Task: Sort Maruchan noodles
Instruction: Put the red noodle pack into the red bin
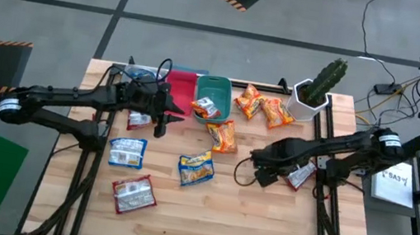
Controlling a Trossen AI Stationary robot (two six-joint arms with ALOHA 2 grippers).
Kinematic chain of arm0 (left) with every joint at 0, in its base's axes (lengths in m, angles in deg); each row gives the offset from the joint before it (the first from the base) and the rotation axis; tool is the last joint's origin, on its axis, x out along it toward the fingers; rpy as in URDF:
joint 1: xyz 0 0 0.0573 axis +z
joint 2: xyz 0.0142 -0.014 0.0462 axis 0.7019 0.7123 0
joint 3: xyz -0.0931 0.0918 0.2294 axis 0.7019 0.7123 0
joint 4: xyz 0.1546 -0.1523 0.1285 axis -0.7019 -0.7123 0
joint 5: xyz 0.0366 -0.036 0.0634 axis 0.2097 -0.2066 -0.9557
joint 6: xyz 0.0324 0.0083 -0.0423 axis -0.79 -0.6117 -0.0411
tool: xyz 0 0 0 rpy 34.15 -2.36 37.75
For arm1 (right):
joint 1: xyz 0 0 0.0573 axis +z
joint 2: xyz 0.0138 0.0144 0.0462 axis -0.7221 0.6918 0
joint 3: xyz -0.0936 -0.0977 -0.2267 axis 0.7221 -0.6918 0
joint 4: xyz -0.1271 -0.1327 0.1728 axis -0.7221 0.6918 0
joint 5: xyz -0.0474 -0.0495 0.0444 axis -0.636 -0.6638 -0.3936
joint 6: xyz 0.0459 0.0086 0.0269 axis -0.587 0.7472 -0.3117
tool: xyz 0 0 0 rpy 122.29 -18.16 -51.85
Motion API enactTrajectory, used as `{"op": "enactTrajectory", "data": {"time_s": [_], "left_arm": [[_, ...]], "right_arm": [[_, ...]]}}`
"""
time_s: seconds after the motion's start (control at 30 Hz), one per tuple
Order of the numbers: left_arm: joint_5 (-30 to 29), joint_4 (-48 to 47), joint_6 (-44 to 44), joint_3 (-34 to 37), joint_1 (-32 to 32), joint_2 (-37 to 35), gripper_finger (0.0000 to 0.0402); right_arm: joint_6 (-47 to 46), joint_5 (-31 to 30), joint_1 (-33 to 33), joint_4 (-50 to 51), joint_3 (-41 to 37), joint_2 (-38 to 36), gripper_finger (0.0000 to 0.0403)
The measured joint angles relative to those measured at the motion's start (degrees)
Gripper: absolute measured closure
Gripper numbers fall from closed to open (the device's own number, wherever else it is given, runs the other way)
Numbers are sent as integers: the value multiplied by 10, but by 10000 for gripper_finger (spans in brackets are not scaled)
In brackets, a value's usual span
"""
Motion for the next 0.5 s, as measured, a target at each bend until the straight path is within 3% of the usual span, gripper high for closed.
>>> {"op": "enactTrajectory", "data": {"time_s": [0.5], "left_arm": [[0,0,0,0,0,0,315]], "right_arm": [[6,-47,11,53,-3,110,202]]}}
